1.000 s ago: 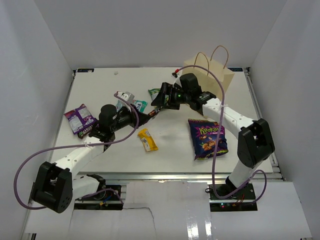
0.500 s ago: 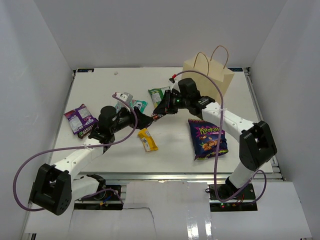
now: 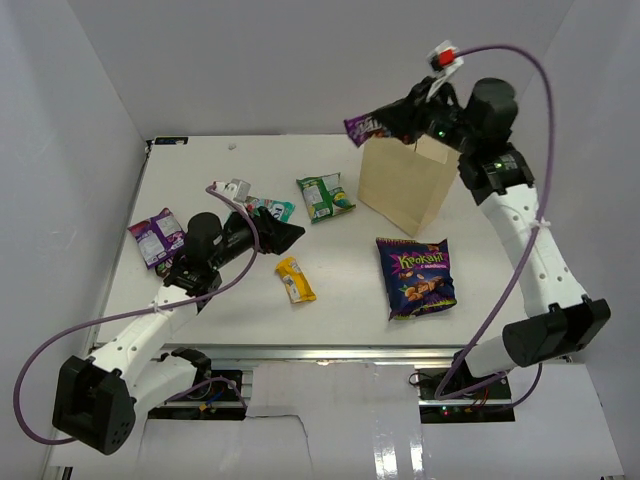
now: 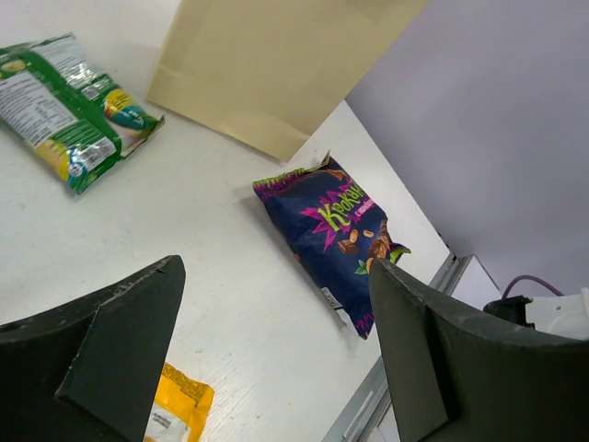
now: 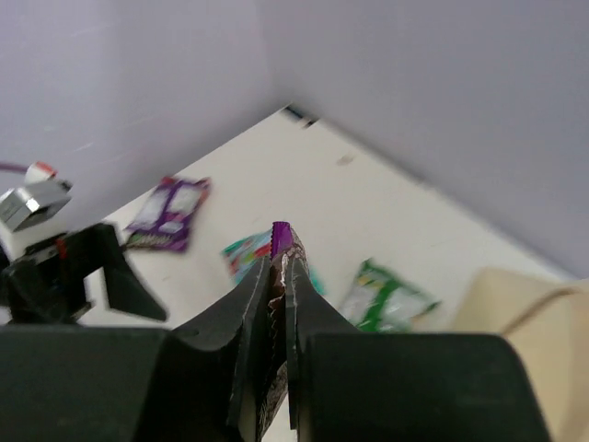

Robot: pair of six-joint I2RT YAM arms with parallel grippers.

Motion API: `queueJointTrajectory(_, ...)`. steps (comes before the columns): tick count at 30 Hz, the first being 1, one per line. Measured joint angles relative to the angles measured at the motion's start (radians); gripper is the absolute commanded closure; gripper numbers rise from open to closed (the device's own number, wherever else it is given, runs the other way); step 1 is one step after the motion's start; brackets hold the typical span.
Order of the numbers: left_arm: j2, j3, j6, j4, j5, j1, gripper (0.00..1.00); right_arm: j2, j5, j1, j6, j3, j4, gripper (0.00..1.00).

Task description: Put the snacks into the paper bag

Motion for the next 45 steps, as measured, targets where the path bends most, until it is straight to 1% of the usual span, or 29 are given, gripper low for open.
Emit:
queueJointTrajectory(4,0.012,0.022,-0.017,-0.076,-0.053,0.003,0.08,-0.041,0.067,-0.11,-0.119,0.148,0.008,0.92)
queueJointTrajectory(7,0.034,0.047,-0.022,-0.138,-0.105,0.009,0.07,-0.06,0.125,-0.171,-0.182,0.204,0.022,0.92)
queueJointTrajectory(9,0.044,0.064,-0.028,-0.178,-0.144,0.016,0.06,-0.063,0.165,-0.201,-0.216,0.211,0.033,0.92)
queueJointTrajectory(14,0.053,0.098,-0.071,-0.293,-0.233,0.06,0.06,-0.036,0.25,-0.244,-0.275,0.157,0.04,0.92)
queueJointTrajectory(19,0.055,0.098,-0.14,-0.36,-0.234,0.169,0.06,0.019,0.295,-0.265,-0.323,0.049,0.039,0.92)
queueJointTrajectory(22,0.058,0.093,-0.172,-0.375,-0.219,0.197,0.06,0.034,0.299,-0.267,-0.351,-0.026,0.037,0.92)
queueJointTrajectory(24,0.068,0.091,-0.186,-0.379,-0.201,0.198,0.06,0.036,0.298,-0.267,-0.372,-0.07,0.034,0.86)
queueJointTrajectory(26,0.087,0.091,-0.2,-0.381,-0.181,0.198,0.06,0.037,0.294,-0.267,-0.387,-0.101,0.032,0.76)
queueJointTrajectory(27,0.1,0.091,-0.205,-0.383,-0.168,0.197,0.06,0.038,0.29,-0.267,-0.396,-0.111,0.032,0.63)
queueJointTrajectory(29,0.127,0.091,-0.214,-0.385,-0.146,0.198,0.06,0.041,0.278,-0.267,-0.409,-0.12,0.033,0.49)
queueJointTrajectory(30,0.142,0.09,-0.217,-0.386,-0.135,0.198,0.06,0.041,0.27,-0.267,-0.42,-0.124,0.034,0.3)
queueJointTrajectory(31,0.156,0.09,-0.22,-0.386,-0.122,0.198,0.06,0.041,0.264,-0.268,-0.424,-0.124,0.031,0.19)
queueJointTrajectory(33,0.175,0.087,-0.225,-0.386,-0.098,0.198,0.07,0.04,0.249,-0.272,-0.436,-0.124,0.03,0.06)
queueJointTrajectory(36,0.202,0.083,-0.234,-0.386,-0.065,0.197,0.08,0.023,0.203,-0.298,-0.445,-0.13,0.021,0.02)
queueJointTrajectory(39,0.24,0.081,-0.245,-0.399,-0.054,0.177,0.09,-0.039,0.109,-0.364,-0.453,-0.168,0.002,0.02)
queueJointTrajectory(42,0.307,0.104,-0.254,-0.473,-0.106,0.095,0.09,-0.116,0.018,-0.42,-0.499,-0.192,-0.063,0.02)
queueJointTrajectory(45,0.425,0.175,-0.27,-0.585,-0.198,-0.009,0.13,-0.187,-0.069,-0.423,-0.574,-0.219,-0.15,0.02)
